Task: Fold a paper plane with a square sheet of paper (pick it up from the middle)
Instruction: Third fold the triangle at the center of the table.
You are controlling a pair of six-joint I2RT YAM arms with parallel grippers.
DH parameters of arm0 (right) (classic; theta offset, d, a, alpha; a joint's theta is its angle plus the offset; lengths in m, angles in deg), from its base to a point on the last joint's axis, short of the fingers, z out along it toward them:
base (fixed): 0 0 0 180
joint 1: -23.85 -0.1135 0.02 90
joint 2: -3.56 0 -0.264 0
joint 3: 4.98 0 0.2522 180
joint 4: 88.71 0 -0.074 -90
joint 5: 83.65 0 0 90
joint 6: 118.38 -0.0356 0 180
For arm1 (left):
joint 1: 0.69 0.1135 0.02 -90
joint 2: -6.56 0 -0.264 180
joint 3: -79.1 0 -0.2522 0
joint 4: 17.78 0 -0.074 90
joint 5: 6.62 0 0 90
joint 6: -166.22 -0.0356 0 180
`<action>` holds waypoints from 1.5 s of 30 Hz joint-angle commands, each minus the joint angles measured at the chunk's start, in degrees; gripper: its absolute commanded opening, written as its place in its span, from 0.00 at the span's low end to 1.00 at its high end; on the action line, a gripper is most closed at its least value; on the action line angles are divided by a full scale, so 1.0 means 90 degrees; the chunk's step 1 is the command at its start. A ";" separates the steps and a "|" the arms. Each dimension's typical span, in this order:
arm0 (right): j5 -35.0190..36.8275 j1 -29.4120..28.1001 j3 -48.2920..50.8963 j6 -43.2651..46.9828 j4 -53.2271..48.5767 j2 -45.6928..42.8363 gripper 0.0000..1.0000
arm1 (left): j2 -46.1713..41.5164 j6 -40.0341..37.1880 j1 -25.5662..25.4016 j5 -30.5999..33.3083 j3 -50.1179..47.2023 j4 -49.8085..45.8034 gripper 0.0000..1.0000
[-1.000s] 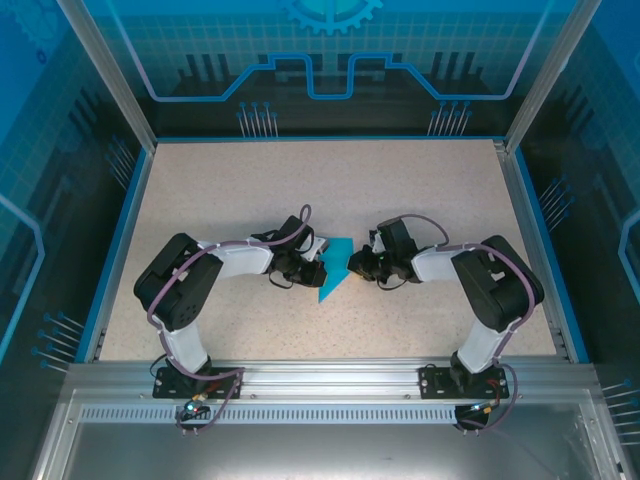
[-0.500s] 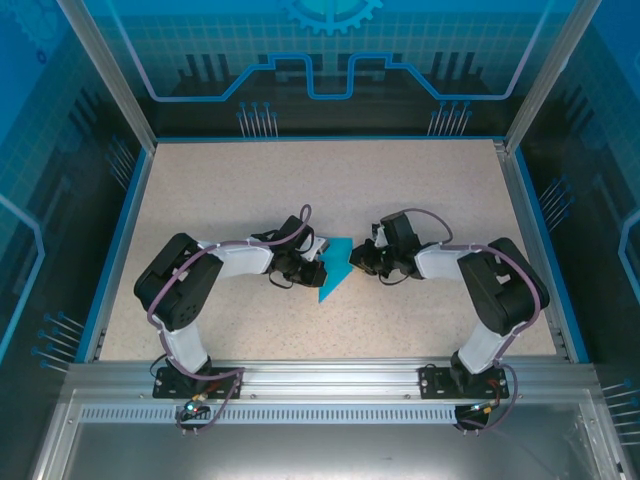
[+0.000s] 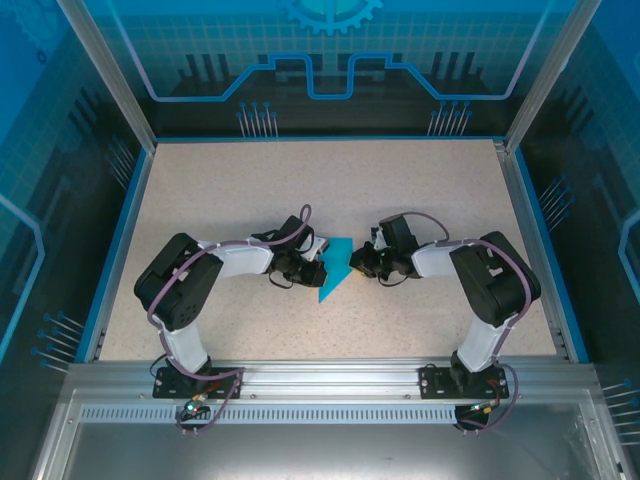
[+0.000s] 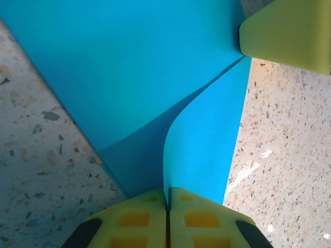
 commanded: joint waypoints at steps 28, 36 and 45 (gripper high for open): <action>-0.0125 -0.0292 -0.0316 0.0144 -0.0129 0.0412 0.13 | -0.0899 0.0738 0.0028 0.0715 -0.0174 -0.0684 0.40; -0.0145 -0.0297 -0.0317 0.0127 -0.0138 0.0336 0.13 | -0.1615 0.1498 0.0027 0.0358 -0.0302 -0.0348 0.36; -0.0139 -0.0297 -0.0370 0.0151 -0.0197 0.0251 0.13 | -0.0716 0.1645 0.0035 -0.0363 -0.0045 0.0251 0.20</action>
